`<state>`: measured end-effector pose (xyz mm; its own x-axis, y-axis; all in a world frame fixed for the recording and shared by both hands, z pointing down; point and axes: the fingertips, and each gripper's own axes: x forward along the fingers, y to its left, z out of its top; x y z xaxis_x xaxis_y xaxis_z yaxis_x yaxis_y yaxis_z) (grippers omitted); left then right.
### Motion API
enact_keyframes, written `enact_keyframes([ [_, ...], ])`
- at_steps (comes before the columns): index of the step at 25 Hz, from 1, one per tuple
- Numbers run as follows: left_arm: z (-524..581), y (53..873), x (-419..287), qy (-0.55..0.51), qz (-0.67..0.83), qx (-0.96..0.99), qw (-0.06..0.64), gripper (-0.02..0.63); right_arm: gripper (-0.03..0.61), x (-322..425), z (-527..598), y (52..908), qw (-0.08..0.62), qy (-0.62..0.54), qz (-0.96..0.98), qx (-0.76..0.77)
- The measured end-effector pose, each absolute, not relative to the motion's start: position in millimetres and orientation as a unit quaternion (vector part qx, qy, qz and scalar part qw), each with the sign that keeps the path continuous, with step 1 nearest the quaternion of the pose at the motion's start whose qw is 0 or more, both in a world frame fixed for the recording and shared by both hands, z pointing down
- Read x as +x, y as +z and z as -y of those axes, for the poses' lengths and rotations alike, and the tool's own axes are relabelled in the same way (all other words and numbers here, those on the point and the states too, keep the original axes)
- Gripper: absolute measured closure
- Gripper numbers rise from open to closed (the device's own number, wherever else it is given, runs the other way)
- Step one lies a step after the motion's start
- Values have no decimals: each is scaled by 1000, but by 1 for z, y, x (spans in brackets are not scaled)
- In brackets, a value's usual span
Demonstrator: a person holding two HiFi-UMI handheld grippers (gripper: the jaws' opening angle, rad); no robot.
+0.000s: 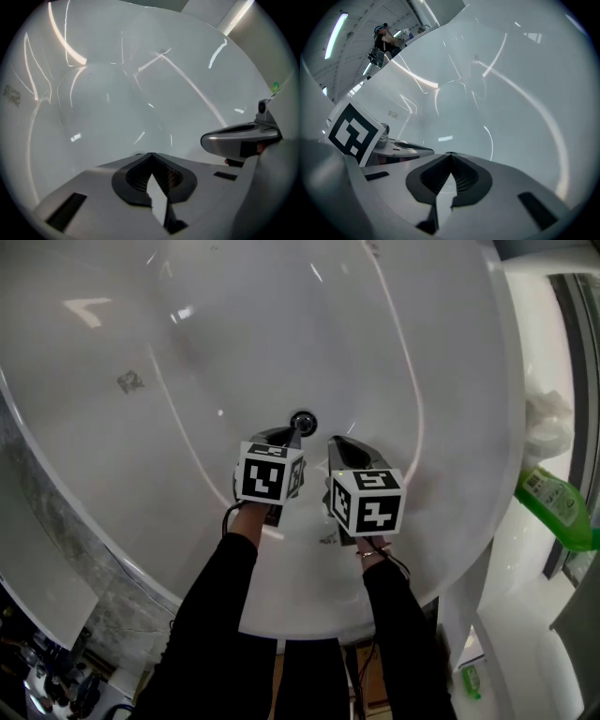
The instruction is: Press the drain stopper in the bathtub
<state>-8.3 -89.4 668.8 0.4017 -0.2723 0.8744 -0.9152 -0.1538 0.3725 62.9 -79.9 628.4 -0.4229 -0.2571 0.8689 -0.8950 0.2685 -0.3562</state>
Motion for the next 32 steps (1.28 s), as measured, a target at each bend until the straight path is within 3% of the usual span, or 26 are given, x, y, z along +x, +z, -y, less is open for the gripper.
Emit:
enact_keyframes([
  [32, 75, 528, -22, 275, 443, 723, 454, 606, 577, 58, 63, 544, 333, 439, 728, 409],
])
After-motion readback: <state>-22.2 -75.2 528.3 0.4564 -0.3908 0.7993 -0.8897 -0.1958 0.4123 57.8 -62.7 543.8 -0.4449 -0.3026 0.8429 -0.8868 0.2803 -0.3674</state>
